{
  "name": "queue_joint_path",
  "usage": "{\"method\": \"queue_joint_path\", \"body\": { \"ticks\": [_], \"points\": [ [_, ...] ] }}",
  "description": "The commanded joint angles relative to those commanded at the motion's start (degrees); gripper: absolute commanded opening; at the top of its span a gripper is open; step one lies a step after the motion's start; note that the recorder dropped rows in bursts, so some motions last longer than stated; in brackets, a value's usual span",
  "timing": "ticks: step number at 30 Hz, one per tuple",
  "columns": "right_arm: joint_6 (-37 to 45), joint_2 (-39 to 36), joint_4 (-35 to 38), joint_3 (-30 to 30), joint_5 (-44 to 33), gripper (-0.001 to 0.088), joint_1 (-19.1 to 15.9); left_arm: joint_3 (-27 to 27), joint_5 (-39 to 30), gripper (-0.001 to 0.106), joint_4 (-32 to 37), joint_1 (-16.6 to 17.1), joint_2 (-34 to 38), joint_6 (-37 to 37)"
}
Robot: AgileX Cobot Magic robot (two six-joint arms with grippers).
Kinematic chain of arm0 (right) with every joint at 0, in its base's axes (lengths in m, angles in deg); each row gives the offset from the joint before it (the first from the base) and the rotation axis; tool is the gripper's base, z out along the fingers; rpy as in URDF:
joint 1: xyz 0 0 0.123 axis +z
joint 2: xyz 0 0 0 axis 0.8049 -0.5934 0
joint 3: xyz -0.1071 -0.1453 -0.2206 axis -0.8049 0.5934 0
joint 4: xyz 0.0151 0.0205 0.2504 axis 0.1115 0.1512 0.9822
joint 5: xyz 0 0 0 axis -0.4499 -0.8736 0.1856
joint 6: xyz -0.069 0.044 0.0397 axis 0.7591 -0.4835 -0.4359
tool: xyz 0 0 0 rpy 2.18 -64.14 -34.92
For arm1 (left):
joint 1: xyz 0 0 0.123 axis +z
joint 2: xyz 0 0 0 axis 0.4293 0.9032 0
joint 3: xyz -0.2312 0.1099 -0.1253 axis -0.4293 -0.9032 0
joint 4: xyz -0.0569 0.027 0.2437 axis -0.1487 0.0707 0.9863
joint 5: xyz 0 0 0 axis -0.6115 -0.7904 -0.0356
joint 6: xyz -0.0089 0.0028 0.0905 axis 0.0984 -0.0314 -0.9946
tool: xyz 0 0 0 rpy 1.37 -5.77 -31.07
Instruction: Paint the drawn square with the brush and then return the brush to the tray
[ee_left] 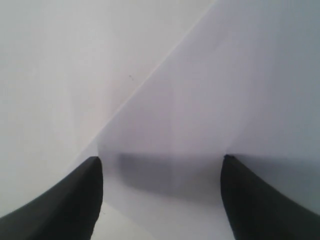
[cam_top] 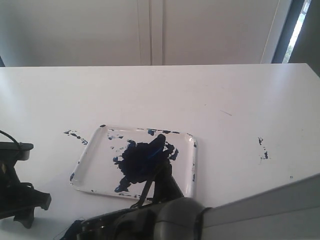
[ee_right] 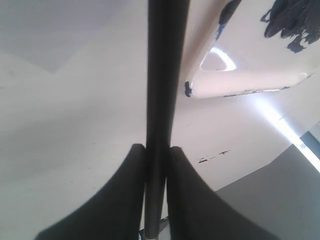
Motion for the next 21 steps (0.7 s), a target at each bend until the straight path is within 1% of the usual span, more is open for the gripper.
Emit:
{"method": "queue_joint_path", "body": {
  "ticks": [4, 7, 11, 21],
  "points": [
    [0.0, 0.9, 0.7, 0.0, 0.5, 0.0, 2.2, 0.0, 0.0, 0.07, 0.0, 0.0, 0.0, 0.0],
    [1.2, 1.1, 2.6, 0.0, 0.8, 0.0, 3.6, 0.0, 0.0, 0.07, 0.0, 0.0, 0.0, 0.0],
    [1.2, 1.1, 2.7, 0.0, 1.3, 0.0, 5.5, 0.0, 0.0, 0.07, 0.0, 0.0, 0.0, 0.0],
    [1.2, 1.1, 0.9, 0.0, 2.3, 0.0, 5.4, 0.0, 0.0, 0.07, 0.0, 0.0, 0.0, 0.0]
  ]
}}
